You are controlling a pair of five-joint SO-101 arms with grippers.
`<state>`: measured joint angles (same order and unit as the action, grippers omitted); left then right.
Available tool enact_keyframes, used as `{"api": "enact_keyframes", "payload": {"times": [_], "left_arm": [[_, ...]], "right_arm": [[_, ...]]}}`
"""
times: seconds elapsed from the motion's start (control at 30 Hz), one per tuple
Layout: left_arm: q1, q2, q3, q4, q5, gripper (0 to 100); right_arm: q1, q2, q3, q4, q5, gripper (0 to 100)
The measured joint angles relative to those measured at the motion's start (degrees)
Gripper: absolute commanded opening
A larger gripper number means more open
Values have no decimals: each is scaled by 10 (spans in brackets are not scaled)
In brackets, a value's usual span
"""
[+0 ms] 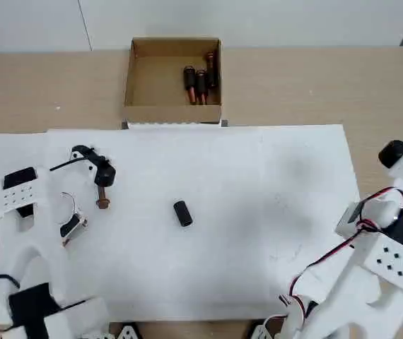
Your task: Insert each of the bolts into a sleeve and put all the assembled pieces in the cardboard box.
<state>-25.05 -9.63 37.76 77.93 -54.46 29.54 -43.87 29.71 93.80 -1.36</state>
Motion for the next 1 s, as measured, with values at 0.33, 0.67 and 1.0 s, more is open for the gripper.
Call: {"api": "enact_keyframes", "payload": {"times": [0.33,0.67,1.0], "left_arm": [[-1,52,0,-32,0,68],[3,72,-4,-41,0,6],[3,-36,-4,-39,30,6]], "right_arm": [[0,0,0,-18,0,4],[0,0,0,-18,-1,4],[0,-11,0,-18,-1,4]]}}
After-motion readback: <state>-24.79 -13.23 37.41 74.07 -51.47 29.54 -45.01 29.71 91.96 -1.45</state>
